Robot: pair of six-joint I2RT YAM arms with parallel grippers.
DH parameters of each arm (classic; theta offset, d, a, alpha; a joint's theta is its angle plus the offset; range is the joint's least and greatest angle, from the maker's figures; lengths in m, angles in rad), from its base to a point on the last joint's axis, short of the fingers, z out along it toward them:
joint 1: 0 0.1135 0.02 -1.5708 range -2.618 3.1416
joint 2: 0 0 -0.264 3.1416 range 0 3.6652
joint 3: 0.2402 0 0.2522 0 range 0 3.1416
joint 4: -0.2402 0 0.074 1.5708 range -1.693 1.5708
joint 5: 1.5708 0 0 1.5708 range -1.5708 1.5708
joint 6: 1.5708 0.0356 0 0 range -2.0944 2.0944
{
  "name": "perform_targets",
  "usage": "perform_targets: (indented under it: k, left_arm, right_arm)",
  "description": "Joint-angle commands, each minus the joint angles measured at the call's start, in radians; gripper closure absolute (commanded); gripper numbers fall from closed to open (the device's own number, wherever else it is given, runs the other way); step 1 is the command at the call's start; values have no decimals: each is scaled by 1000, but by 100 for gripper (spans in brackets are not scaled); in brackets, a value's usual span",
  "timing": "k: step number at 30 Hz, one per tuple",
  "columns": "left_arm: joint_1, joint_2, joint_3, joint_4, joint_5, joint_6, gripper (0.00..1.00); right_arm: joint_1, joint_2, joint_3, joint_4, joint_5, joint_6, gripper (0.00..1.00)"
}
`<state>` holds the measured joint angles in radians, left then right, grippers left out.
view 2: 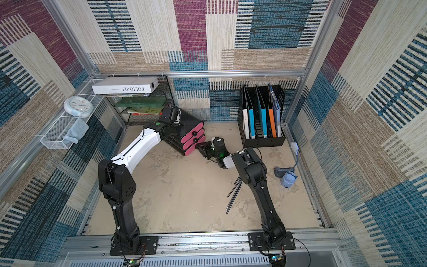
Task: Please place the pencils in the drawer according to their color
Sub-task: Open the drawer in the storage box.
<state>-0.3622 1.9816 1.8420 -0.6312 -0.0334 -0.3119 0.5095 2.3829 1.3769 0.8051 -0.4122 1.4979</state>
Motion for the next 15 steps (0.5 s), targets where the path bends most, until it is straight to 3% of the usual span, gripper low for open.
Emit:
perform_targets:
  k: [1,15]
  left_arm:
    - [-4,25,-33,-322,53,-9,84]
    - [-21,-34,-102,-317,71,2,86]
  right_arm:
    - [3,-22,-21,-1,-28,-13,75]
    - [4,-150,-174,8,-33,-53,77]
